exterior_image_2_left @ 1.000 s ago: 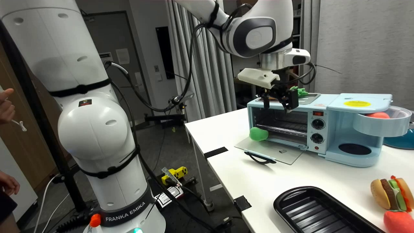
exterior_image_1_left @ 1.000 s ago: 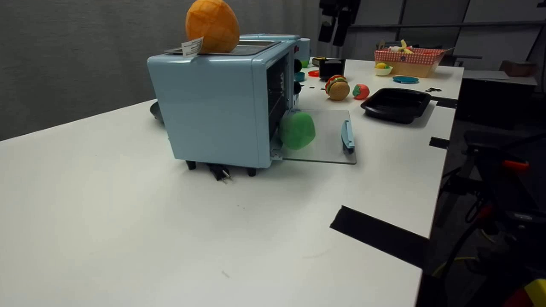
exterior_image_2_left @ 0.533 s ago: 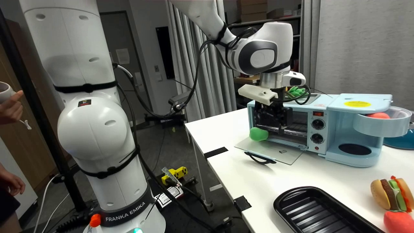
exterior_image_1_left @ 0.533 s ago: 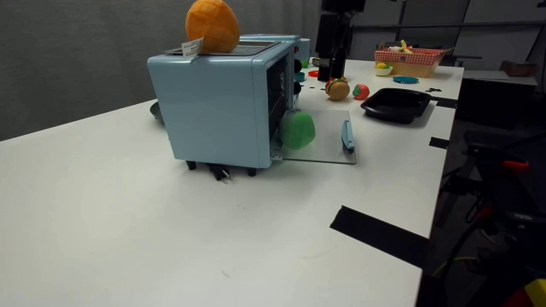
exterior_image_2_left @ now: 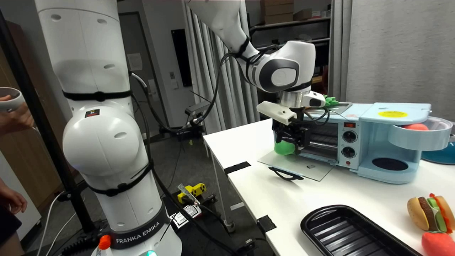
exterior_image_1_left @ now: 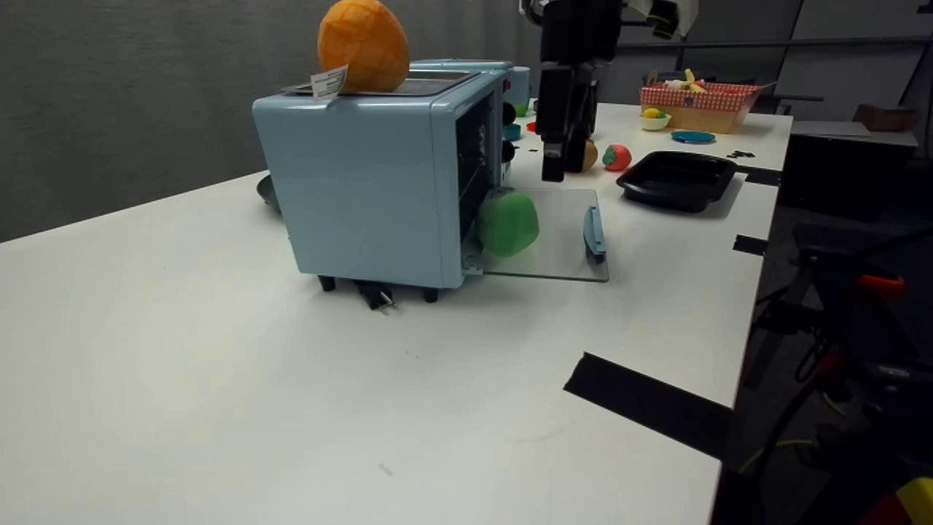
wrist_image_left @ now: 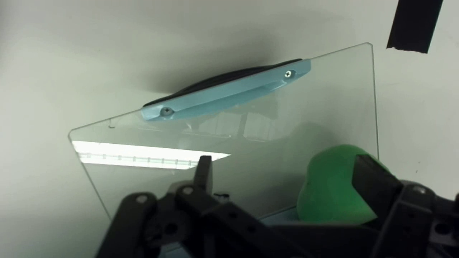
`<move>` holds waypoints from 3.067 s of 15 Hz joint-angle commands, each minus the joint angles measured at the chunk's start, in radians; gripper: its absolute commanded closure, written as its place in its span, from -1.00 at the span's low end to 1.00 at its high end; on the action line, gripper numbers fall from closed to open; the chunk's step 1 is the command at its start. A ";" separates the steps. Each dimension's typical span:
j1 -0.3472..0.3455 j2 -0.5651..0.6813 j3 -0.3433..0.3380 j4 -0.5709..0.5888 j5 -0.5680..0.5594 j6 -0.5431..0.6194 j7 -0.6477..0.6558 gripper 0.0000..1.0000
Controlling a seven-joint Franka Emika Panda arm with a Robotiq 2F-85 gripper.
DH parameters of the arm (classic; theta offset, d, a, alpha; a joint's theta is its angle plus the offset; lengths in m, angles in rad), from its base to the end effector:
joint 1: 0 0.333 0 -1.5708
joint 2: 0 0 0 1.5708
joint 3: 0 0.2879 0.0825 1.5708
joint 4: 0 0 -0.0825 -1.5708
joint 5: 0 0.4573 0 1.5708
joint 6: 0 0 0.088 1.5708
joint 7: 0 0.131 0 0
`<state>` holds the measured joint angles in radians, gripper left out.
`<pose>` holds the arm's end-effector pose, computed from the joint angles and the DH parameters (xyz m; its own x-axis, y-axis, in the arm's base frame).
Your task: Put the pear plushie in the oven then close the oven door
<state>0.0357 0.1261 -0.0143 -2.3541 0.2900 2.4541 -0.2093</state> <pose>0.5489 0.0158 0.1652 1.0000 0.0044 -0.0084 0.0028 -0.9837 -0.1796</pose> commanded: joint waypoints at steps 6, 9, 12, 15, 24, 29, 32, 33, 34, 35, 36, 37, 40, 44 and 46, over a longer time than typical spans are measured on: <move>-0.022 0.063 0.082 0.033 0.088 -0.013 -0.080 -1.00; -0.022 0.080 0.102 0.039 0.093 -0.011 -0.098 -1.00; -0.020 0.101 0.117 0.050 0.081 0.004 -0.117 -1.00; -0.022 0.122 0.130 0.063 0.078 0.011 -0.144 -1.00; -0.012 0.154 0.153 0.088 0.004 0.081 -0.188 -1.00; -0.015 0.161 0.160 0.084 -0.036 0.125 -0.189 -0.47; -0.022 0.164 0.164 0.082 -0.041 0.141 -0.198 -0.04; -0.022 0.164 0.164 0.081 -0.041 0.146 -0.201 0.11; -0.021 0.162 0.161 0.078 -0.048 0.156 -0.199 0.28; -0.020 0.162 0.160 0.077 -0.052 0.162 -0.198 0.41; -0.021 0.163 0.160 0.077 -0.054 0.168 -0.198 0.55; -0.022 0.163 0.161 0.076 -0.055 0.177 -0.196 0.70; -0.019 0.147 0.158 0.063 -0.071 0.194 -0.184 0.93; -0.005 0.093 0.127 0.020 -0.154 0.167 -0.125 0.92; -0.007 0.070 0.121 0.005 -0.177 0.153 -0.110 0.92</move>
<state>0.0335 0.2605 0.1172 -2.2993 0.1644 2.6182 -0.3577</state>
